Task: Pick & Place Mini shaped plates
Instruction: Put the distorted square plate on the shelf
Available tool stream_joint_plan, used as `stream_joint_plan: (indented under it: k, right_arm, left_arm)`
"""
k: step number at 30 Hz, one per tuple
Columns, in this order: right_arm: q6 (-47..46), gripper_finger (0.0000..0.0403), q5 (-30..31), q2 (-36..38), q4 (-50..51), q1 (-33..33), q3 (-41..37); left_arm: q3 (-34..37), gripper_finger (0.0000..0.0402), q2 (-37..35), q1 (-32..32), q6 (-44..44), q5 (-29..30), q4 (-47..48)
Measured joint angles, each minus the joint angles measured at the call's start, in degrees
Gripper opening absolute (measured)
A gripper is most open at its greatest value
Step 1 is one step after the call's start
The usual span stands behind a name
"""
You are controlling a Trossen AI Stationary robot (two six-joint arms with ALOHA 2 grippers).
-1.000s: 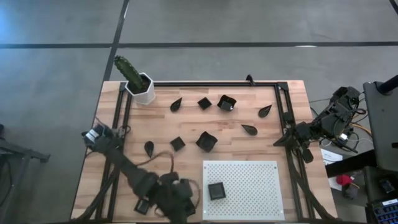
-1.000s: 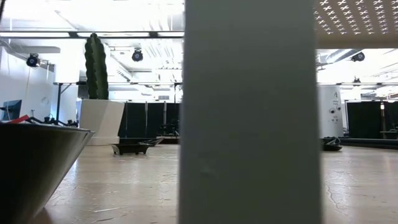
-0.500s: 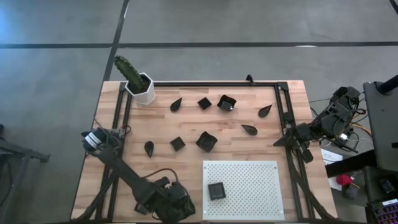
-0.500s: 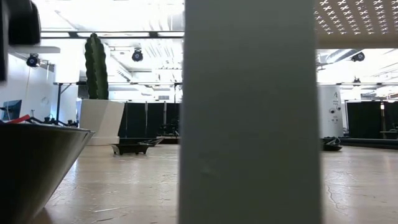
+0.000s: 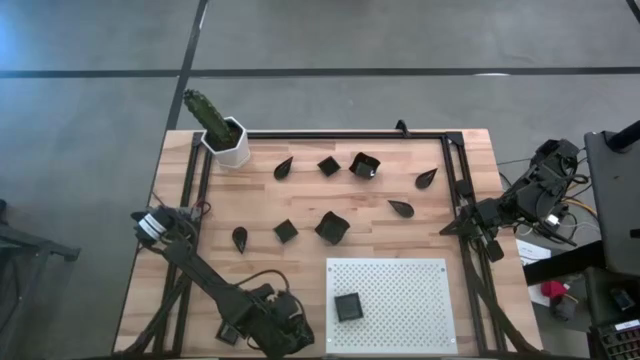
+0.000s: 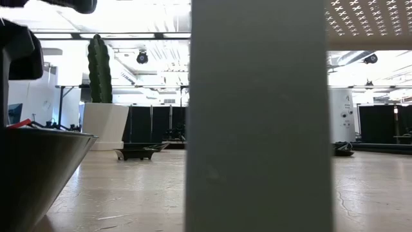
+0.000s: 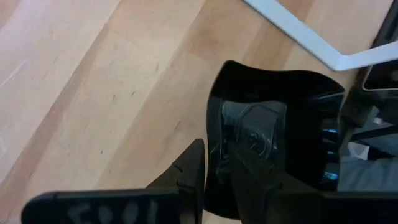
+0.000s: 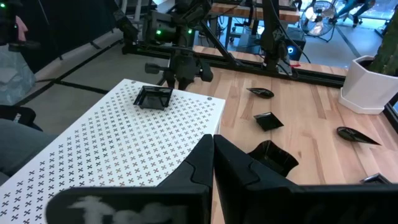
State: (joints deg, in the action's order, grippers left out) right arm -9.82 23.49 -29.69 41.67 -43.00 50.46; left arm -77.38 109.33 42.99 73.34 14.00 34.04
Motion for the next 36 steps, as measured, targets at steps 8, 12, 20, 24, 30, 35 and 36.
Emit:
stream_joint_plan:
  k: [8,12,20,24,30,35,36]
  right_arm:
    - [0.00,0.0008,0.02,0.00,0.00,0.02,0.00]
    - [0.00,0.0008,0.02,0.00,0.00,0.01,0.00]
    - [0.27,0.0008,0.02,0.04,0.02,0.00,0.00]
    - [0.83,0.0008,0.02,0.04,0.00,0.02,0.00]
    - [0.84,0.0008,0.02,0.04,-0.04,0.00,0.00]
    - [0.85,0.0008,0.03,0.04,-0.04,0.01,0.00]
    - [0.85,0.0008,0.04,0.04,-0.08,0.02,0.00]
  left_arm:
    - [0.62,0.0065,0.43,-0.01,-0.23,0.02,-1.25]
    - [2.06,0.0064,0.81,-0.01,-0.22,0.00,-4.95]
    - [2.75,0.0049,2.28,0.01,-0.26,-2.45,-6.82]
    - [2.73,0.0007,2.27,-0.01,-0.63,-2.60,-6.98]
    - [0.97,0.0001,1.83,-0.03,-0.88,-2.47,-6.39]
    - [-2.47,0.0000,0.10,-0.01,-1.01,-0.41,-1.58]
    - [-3.23,0.0000,-0.41,0.01,-1.03,0.60,-0.09]
